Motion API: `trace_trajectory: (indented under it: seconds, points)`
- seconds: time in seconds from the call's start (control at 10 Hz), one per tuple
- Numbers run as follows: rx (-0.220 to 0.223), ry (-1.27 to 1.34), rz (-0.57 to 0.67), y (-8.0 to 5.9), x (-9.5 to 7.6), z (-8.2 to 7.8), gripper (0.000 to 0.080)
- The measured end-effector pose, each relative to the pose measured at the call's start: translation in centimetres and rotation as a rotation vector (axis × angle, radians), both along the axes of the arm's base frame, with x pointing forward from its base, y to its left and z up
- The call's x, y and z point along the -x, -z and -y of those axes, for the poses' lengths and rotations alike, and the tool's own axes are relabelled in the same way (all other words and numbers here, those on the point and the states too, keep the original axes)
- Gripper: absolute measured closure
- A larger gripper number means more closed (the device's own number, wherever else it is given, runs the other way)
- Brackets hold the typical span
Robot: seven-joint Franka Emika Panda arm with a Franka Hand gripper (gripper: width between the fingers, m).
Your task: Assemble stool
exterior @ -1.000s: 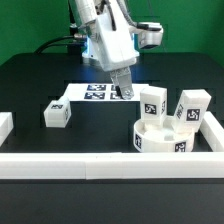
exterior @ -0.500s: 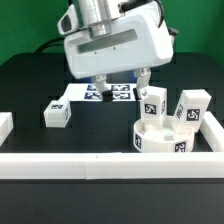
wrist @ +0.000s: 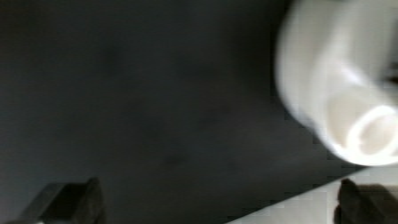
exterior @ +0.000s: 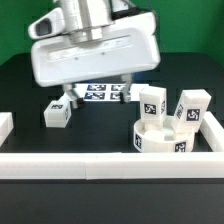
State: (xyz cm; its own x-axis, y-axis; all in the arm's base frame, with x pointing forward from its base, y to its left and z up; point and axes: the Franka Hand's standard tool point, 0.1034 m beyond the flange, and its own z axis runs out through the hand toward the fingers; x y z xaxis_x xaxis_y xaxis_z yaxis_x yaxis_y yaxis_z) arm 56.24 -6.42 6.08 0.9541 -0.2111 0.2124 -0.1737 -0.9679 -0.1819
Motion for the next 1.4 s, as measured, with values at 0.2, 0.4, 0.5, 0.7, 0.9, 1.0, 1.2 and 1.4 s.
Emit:
trace_trajectory:
  seconds: [0.2, 0.4, 0.5, 0.7, 0.9, 1.0, 1.2, 1.4]
  points:
    - [0.058, -0.180, 0.024, 0.2, 0.8, 4.8, 0.0150]
    - [0.088, -0.296, 0.035, 0.3, 0.6, 3.7, 0.0150]
    - [0.088, -0.294, 0.035, 0.3, 0.6, 4.0, 0.0150]
    - [0.081, -0.247, 0.012, 0.8, 1.2, 4.5, 0.0150]
    - [0.057, -0.205, -0.045, 0.8, 2.9, 6.4, 0.0150]
    - [0.009, -0.206, -0.132, -0.5, 2.6, 6.6, 0.0150]
    - [-0.038, -0.231, -0.220, -0.5, 2.3, 5.6, 0.0150]
    - [-0.085, -0.232, -0.311, -0.7, 2.1, 4.9, 0.0150]
